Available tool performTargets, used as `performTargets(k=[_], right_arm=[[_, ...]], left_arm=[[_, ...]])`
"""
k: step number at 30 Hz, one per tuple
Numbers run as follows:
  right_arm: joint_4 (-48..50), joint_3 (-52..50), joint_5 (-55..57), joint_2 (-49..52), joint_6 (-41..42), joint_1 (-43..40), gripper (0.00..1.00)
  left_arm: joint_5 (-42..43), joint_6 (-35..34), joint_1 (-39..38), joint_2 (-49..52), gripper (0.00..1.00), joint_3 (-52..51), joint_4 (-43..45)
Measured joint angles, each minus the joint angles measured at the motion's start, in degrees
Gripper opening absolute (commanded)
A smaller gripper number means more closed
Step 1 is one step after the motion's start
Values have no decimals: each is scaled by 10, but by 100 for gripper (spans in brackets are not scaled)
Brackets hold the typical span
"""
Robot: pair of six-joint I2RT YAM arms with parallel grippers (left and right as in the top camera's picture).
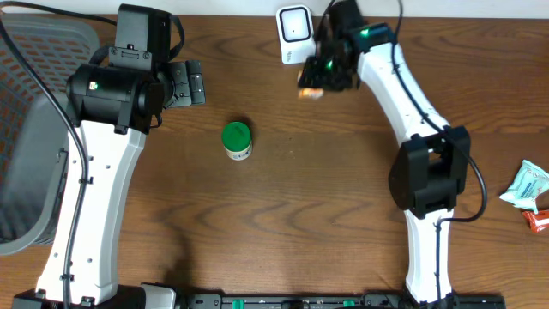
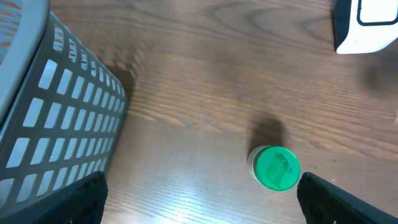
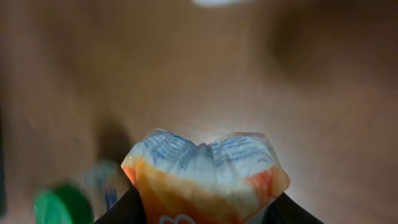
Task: Scan the item barcode
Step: 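Lift the orange pack and carry it up to the scanner, then hold the orange pack against the scanner window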
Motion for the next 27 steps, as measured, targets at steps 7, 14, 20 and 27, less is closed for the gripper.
performTargets(k=[7, 14, 20, 27], right_arm=[[153, 12, 116, 0, -1, -7, 36], [284, 12, 192, 0, -1, -5, 35], [382, 14, 209, 16, -21, 3, 35], [507, 17, 214, 103, -82, 12, 34]], left_arm=[[0, 0, 0, 0, 98, 0, 0], [0, 0, 0, 0, 98, 0, 0], [0, 0, 0, 0, 98, 0, 0], [0, 0, 0, 0, 98, 0, 0]])
